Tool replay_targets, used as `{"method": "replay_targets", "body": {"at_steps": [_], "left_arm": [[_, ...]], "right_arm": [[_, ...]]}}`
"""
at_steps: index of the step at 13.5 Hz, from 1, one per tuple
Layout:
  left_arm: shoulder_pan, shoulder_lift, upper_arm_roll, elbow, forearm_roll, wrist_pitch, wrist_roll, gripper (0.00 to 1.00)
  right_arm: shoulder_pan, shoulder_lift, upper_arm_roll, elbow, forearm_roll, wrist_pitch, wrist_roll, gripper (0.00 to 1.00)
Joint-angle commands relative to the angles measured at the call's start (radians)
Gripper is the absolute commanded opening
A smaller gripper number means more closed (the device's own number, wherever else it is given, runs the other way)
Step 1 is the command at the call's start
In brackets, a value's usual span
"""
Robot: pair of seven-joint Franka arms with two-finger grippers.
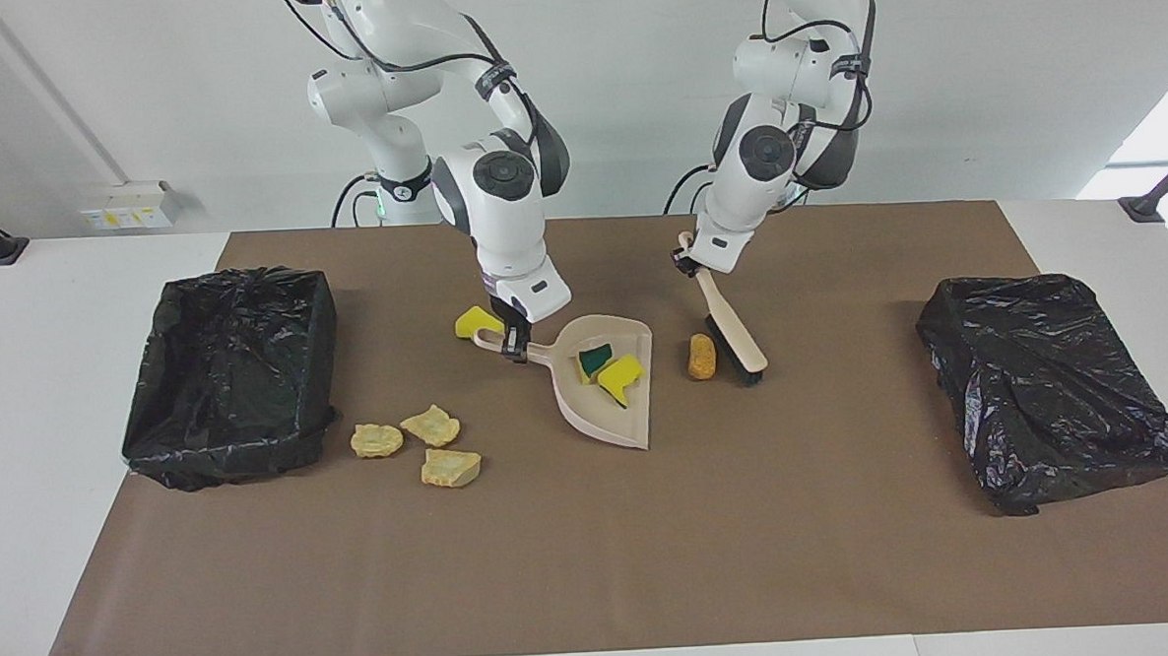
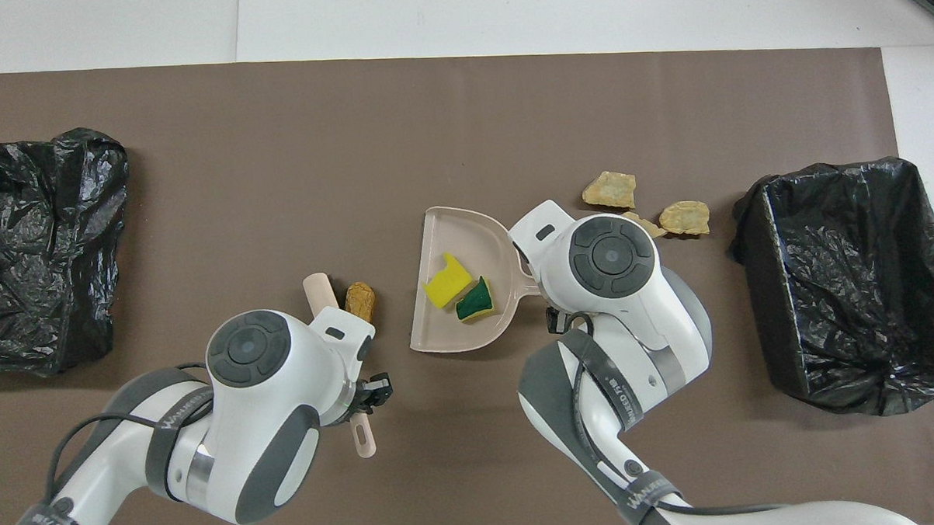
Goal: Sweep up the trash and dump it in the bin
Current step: 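Sweep the sponge pieces into the dustpan with the left gripper's brush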
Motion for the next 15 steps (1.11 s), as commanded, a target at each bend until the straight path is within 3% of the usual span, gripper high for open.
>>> {"method": "replay_targets", "body": {"at_steps": [1, 9, 13, 15], "left_arm": [[-0.122, 0.019, 0.010, -0.023, -0.045, 0.079, -0.014, 0.00], [-0.178, 0.089, 0.010, 0.111, -0.081, 0.088, 0.078, 0.00], [-0.086, 0.075, 0.022, 0.118, -0.047, -0.001, 0.146, 0.00], [-0.023, 0.070, 0.021, 0.156, 0.049, -0.059, 0.181, 0.00]], "right_arm": [[0.000, 0.006, 0.004, -0.010, 0.024, 0.021, -0.032, 0.00], [0.000, 0.006, 0.004, -0.009, 0.024, 0.026, -0.031, 0.00], [-0.006, 0.006, 0.004, -0.016, 0.032, 0.029, -0.028, 0.00], [-0.014, 0.006, 0.004, -0.018, 0.070, 0.043, -0.042, 0.00]]}}
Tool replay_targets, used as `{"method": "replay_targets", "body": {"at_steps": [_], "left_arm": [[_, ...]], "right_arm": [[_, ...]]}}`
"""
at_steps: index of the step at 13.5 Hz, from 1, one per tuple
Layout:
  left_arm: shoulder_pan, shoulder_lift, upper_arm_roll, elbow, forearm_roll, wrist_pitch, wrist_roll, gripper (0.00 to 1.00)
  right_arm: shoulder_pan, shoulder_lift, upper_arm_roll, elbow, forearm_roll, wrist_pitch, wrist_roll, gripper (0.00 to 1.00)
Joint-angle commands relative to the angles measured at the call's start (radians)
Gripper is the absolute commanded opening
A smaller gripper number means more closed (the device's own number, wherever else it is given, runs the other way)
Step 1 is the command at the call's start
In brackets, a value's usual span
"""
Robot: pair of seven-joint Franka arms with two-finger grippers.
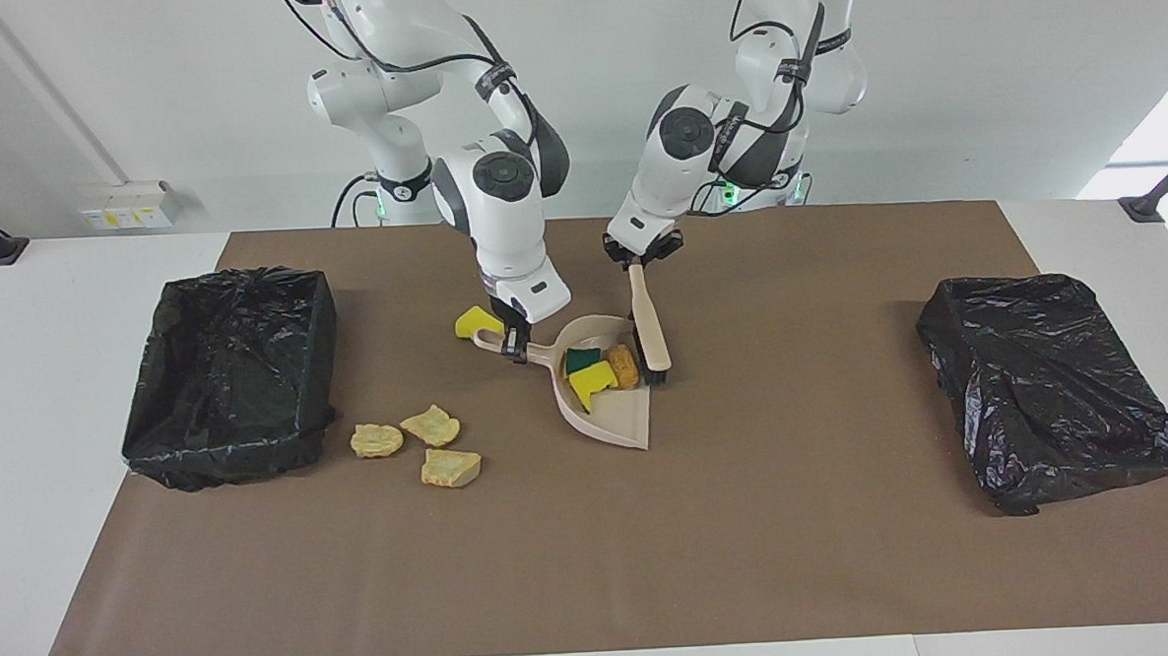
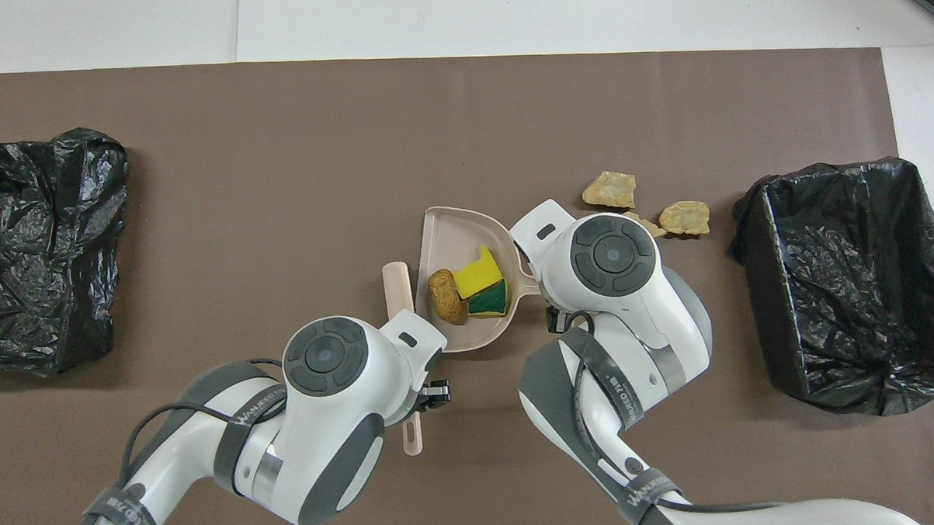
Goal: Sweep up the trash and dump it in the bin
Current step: 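Sweep the sponge pieces into the dustpan with the left gripper's brush, then carry the dustpan to the bin farther along with the right gripper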
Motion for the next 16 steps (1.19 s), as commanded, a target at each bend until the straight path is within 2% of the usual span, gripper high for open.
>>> {"method": "replay_targets", "body": {"at_steps": [1, 3, 7, 11, 16], "left_arm": [[0.090, -0.009, 0.000, 0.069, 0.076, -0.107, 0.060, 0.00], [0.142, -0.012, 0.002, 0.107, 0.079, -0.147, 0.094, 0.00], [0.263, -0.087, 0.002, 0.133, 0.128, -0.223, 0.184, 0.00], [0.369, -0.096, 0.002, 0.171, 0.183, -0.282, 0.242, 0.00], [0.438, -0.106, 0.000, 0.164, 0.183, -0.293, 0.321, 0.00]], "right_arm": [[-0.015, 0.005, 0.006, -0.017, 0.068, 0.039, -0.048, 0.00], [-0.019, -0.004, 0.006, -0.006, 0.088, 0.038, -0.078, 0.00], [-0.078, -0.050, 0.006, 0.017, 0.182, 0.001, -0.290, 0.00], [-0.162, -0.061, 0.006, 0.141, 0.191, -0.184, -0.432, 0.00], [-0.335, -0.060, -0.002, 0.270, 0.188, -0.365, -0.597, 0.00]]}}
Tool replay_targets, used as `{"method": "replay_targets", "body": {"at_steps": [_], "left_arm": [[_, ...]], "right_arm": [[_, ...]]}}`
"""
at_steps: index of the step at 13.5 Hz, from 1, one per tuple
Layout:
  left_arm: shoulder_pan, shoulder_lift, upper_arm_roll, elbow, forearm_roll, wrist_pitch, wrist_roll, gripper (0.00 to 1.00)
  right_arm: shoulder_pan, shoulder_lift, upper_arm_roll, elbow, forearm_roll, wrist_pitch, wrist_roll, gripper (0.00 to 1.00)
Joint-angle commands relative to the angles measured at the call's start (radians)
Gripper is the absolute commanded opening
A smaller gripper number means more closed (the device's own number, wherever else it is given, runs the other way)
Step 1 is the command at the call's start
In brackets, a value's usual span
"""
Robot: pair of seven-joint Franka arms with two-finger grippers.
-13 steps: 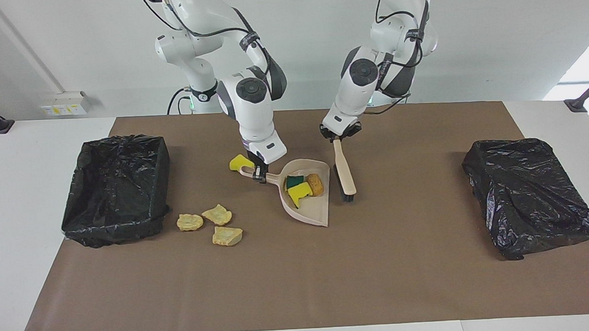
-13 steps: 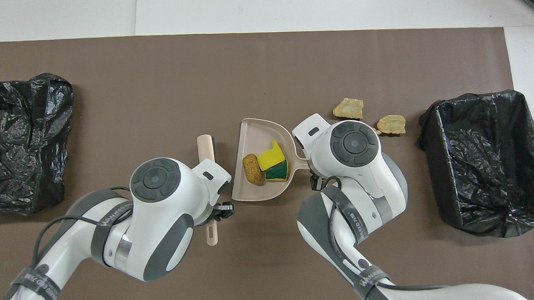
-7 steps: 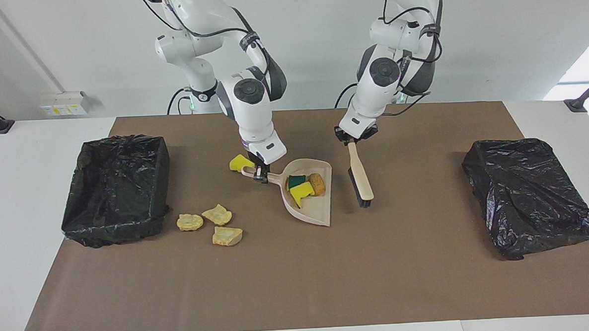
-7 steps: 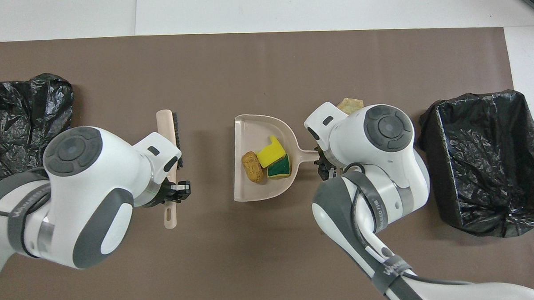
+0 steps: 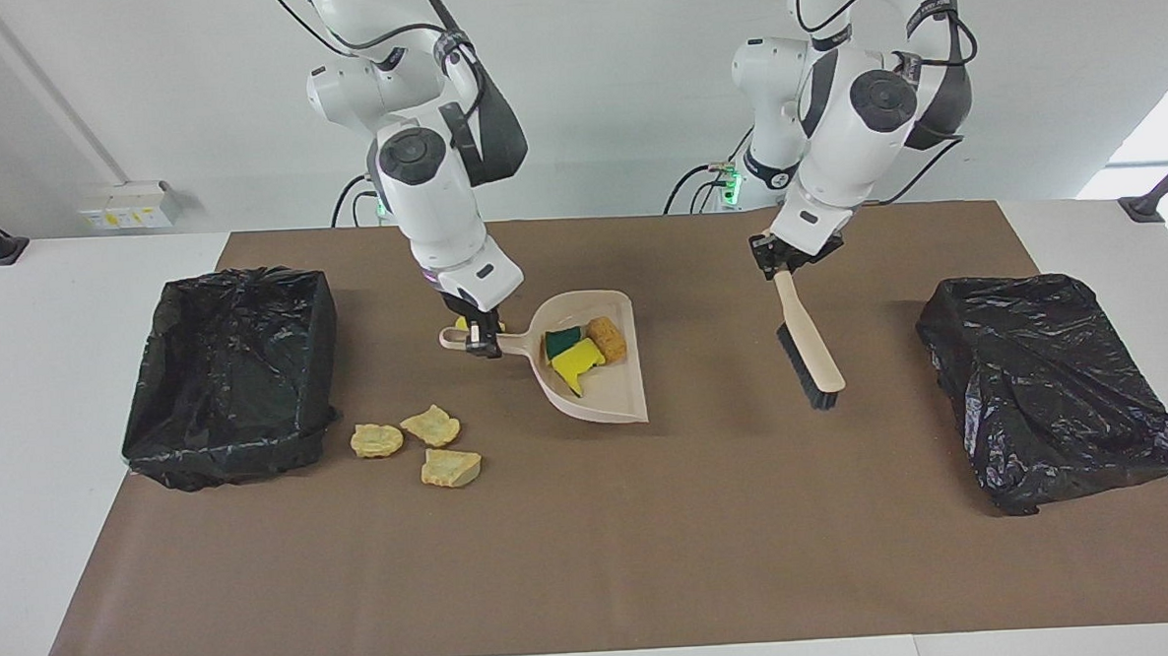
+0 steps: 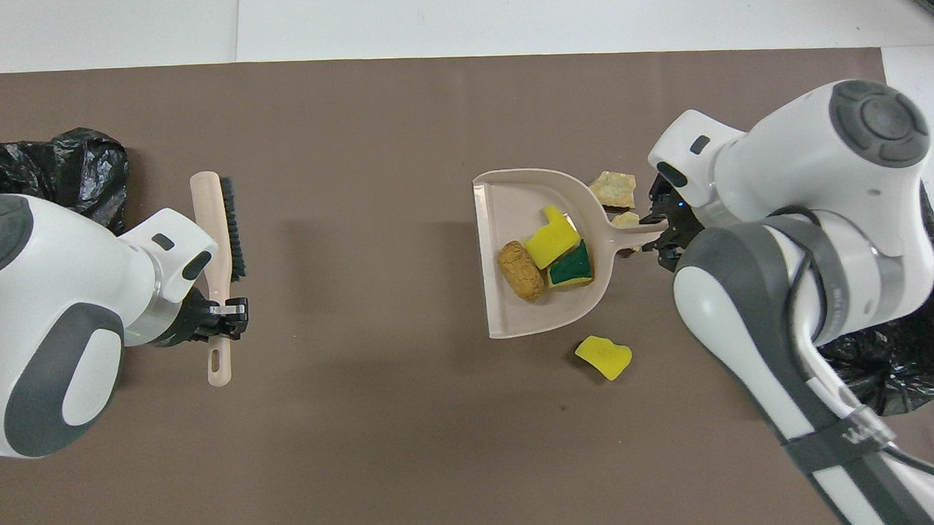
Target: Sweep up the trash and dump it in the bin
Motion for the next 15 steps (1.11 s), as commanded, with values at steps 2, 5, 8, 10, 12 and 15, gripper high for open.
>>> {"method": "replay_targets", "body": {"at_steps": [2, 5, 8, 10, 12, 15], "left_arm": [[0.022, -0.043, -0.014, -0.042, 0.015, -0.029, 0.040, 0.00], [-0.055, -0.060, -0.023, -0.099, 0.001, 0.009, 0.020, 0.00], [-0.231, -0.056, -0.023, -0.127, -0.042, 0.081, -0.150, 0.00], [-0.369, -0.027, -0.023, -0.129, -0.044, 0.132, -0.300, 0.00], [-0.478, 0.015, -0.023, -0.156, -0.071, 0.201, -0.414, 0.00], [-0.563, 0.022, -0.023, -0.240, -0.142, 0.301, -0.463, 0.00]], "right_arm": [[-0.138, 0.002, 0.000, 0.092, 0.014, -0.142, -0.125, 0.00], [-0.284, 0.003, -0.002, 0.126, 0.008, -0.171, -0.272, 0.00], [-0.415, 0.005, -0.003, 0.128, -0.030, -0.171, -0.476, 0.00], [-0.493, 0.009, -0.004, 0.148, -0.087, -0.151, -0.567, 0.00], [-0.559, 0.014, -0.004, 0.162, -0.173, -0.118, -0.630, 0.00], [-0.634, 0.011, -0.003, 0.159, -0.308, -0.024, -0.641, 0.00]]}}
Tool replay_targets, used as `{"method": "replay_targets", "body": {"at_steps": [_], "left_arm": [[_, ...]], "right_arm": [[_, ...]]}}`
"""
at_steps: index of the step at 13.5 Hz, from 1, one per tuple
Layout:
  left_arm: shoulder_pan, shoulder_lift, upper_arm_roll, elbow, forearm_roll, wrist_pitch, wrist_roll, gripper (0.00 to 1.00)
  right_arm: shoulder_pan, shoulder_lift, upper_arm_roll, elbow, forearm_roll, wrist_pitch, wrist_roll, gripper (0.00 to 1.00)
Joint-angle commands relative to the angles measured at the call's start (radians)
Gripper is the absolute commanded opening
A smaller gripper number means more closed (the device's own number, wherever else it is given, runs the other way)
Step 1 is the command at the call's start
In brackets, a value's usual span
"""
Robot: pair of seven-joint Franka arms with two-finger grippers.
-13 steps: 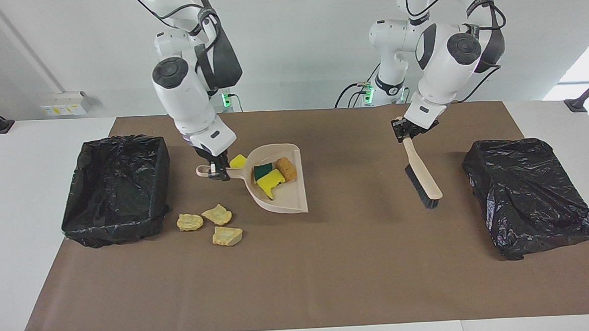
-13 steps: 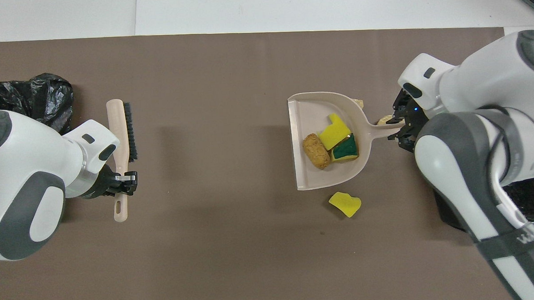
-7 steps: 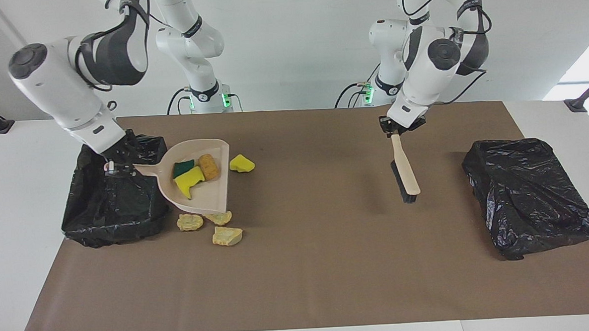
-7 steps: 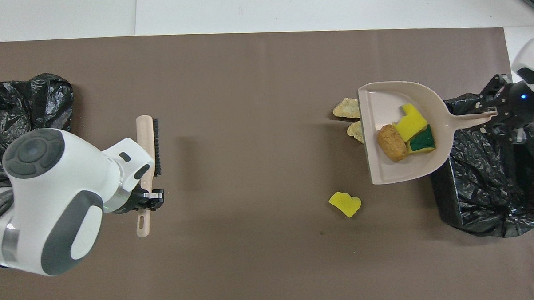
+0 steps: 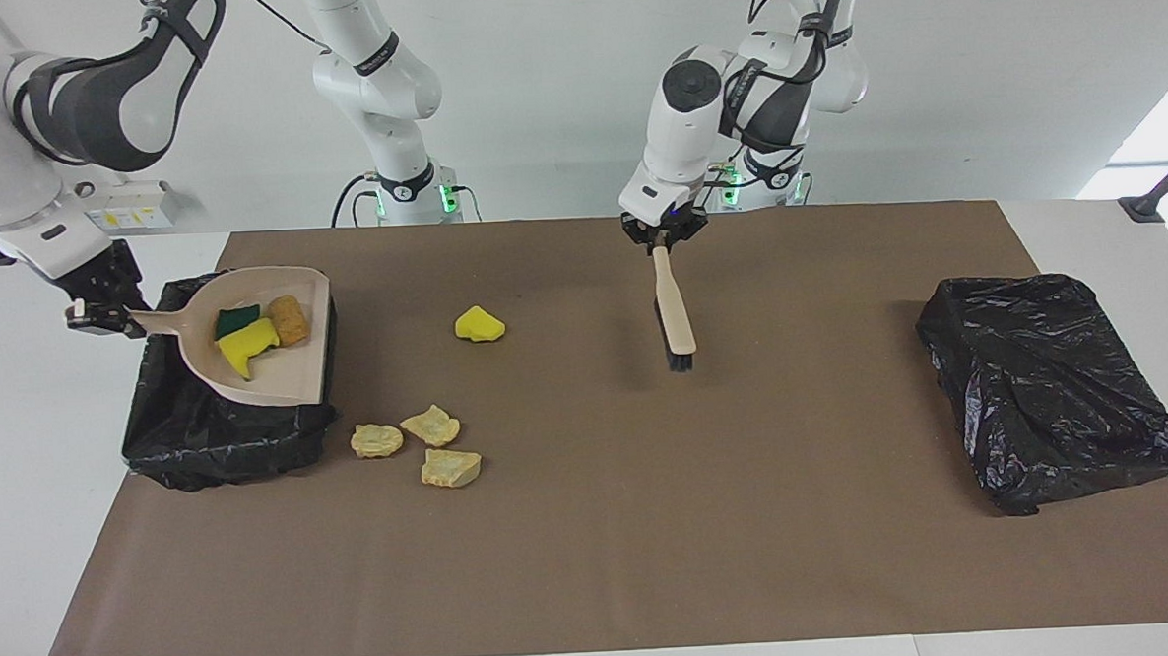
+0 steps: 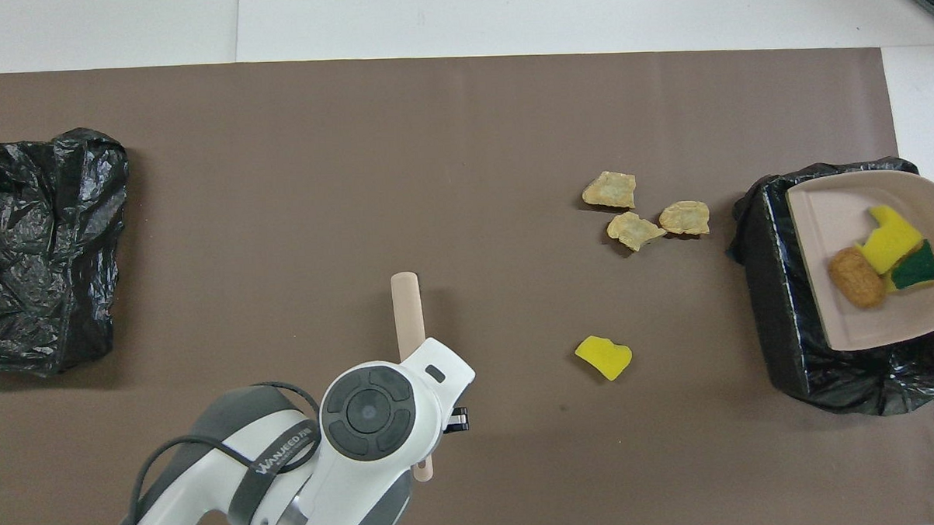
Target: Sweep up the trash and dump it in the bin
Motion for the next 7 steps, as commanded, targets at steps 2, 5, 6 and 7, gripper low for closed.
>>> {"method": "replay_targets", "body": {"at_steps": [2, 5, 6, 7], "left_arm": [[-0.049, 0.003, 0.021, -0.073, -0.053, 0.090, -0.030, 0.00], [-0.052, -0.006, 0.020, -0.099, -0.054, 0.095, -0.017, 0.00], [-0.072, 0.004, 0.020, -0.099, -0.056, 0.101, -0.017, 0.00], [-0.086, 0.011, 0.021, -0.105, -0.065, 0.120, -0.017, 0.00]], "right_arm": [[-0.032, 0.000, 0.015, 0.007, -0.152, 0.091, 0.003, 0.00], [0.025, -0.032, 0.019, -0.065, -0.269, 0.094, 0.076, 0.00], [0.055, -0.049, 0.017, -0.092, -0.310, 0.093, 0.133, 0.00], [0.060, -0.052, 0.020, -0.099, -0.352, 0.093, 0.186, 0.00]]}}
